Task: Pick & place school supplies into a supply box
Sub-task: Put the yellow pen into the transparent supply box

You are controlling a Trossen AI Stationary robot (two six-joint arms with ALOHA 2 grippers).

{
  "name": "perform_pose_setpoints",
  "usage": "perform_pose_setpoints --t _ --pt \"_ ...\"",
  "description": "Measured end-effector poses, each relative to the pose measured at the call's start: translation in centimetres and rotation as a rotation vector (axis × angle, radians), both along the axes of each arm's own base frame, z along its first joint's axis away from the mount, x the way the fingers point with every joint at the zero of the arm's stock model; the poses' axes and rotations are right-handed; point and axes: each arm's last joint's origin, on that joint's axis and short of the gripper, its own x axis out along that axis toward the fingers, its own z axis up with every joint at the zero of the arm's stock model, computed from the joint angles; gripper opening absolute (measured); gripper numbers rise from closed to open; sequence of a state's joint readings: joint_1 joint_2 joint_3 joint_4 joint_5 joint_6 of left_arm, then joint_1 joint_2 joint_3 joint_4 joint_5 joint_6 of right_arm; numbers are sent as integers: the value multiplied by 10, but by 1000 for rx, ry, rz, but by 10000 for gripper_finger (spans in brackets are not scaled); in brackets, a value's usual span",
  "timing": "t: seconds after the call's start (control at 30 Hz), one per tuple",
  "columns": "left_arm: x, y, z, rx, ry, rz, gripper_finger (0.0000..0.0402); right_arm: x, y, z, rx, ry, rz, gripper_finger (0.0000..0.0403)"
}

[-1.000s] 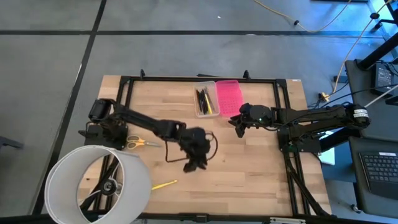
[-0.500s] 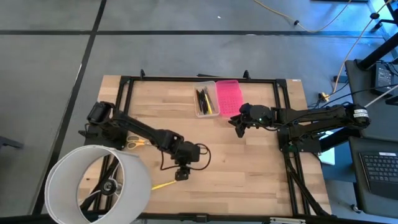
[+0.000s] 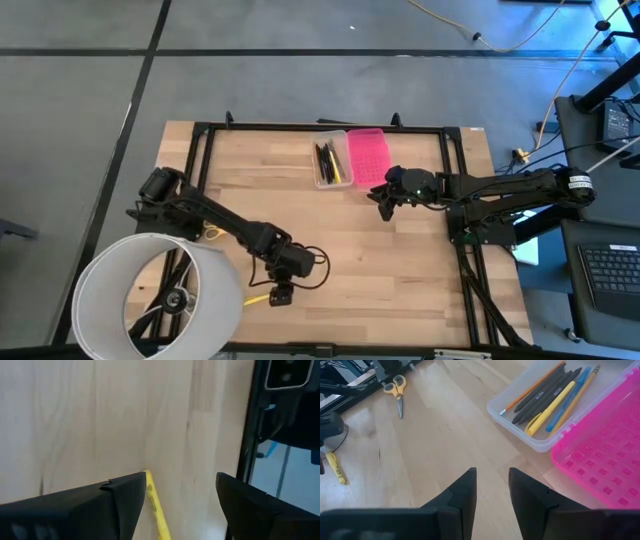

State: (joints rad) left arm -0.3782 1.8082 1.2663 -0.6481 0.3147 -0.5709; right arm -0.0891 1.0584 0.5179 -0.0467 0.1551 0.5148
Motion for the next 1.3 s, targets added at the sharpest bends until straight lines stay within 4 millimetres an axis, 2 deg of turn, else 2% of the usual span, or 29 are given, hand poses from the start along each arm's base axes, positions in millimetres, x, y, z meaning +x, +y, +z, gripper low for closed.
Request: perform_pose_setpoints --t 0.2,0.4,0.6,0.7,0.97,1.1,1.3 --pt "10 -6 -9 -67 -66 -92 231 0 0 0 0 -5 -1 119" --pt "13 4 -14 -141 -86 -210 230 1 0 2 3 -24 -5 119" --pt "2 19 -44 -340 -62 -238 230 1 0 2 44 -42 -32 119" --pt "-10 24 -56 -391 -44 -203 230 1 0 2 45 -42 -33 119" --pt "-45 27 -44 -231 -120 -121 232 1 -2 3 46 -54 -122 119" --pt "-59 22 -51 -169 -75 -68 231 1 -3 3 52 -61 -155 119" --pt "-65 5 -57 -110 -54 -32 232 1 -3 3 53 -61 -156 119"
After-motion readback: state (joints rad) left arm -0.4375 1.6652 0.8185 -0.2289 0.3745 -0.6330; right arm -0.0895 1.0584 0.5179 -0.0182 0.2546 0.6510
